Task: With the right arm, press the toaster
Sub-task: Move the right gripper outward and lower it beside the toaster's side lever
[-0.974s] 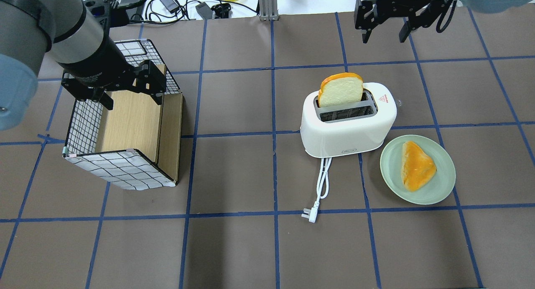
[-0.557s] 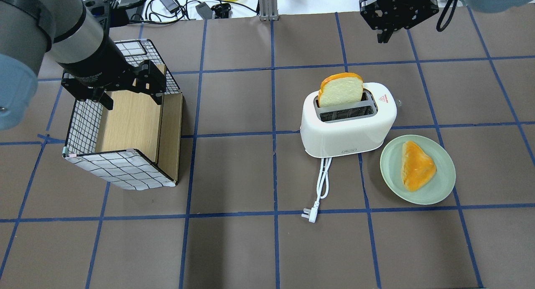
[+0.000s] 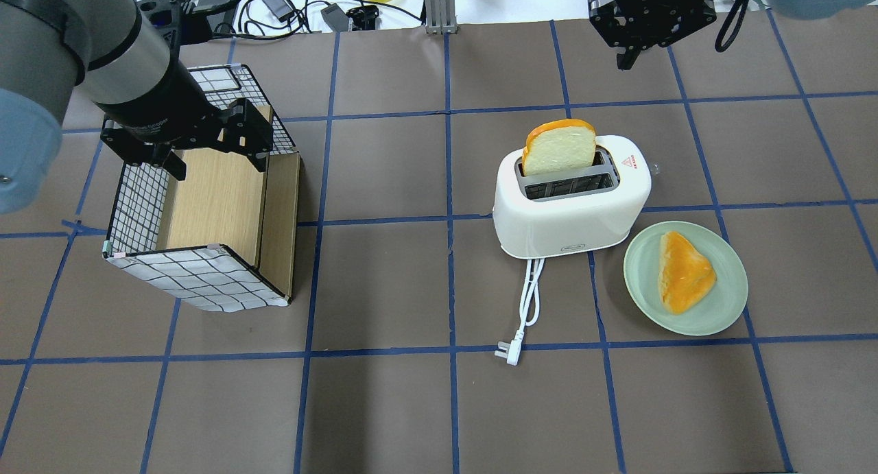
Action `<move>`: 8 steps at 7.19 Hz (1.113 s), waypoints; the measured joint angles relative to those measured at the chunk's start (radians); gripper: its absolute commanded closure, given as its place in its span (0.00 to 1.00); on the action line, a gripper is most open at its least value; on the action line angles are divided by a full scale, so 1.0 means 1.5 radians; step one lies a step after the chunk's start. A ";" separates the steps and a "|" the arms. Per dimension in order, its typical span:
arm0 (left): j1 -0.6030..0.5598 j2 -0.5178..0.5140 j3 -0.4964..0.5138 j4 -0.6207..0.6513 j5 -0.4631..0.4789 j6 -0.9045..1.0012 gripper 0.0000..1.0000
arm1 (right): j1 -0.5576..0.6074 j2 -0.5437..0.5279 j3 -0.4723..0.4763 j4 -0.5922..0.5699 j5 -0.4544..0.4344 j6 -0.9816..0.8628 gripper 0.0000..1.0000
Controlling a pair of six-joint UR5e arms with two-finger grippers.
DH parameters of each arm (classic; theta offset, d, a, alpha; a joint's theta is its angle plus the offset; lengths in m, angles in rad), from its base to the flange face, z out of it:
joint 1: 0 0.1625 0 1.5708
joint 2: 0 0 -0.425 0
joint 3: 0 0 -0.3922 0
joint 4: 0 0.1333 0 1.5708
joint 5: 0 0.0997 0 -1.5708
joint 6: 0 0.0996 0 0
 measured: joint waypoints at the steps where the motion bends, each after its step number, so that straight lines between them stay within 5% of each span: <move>1: 0.000 0.000 0.000 0.000 0.000 0.000 0.00 | -0.012 0.002 -0.003 0.002 0.020 -0.001 1.00; 8: 0.000 0.000 0.000 0.000 0.000 0.000 0.00 | -0.204 0.015 0.026 0.039 0.187 -0.154 1.00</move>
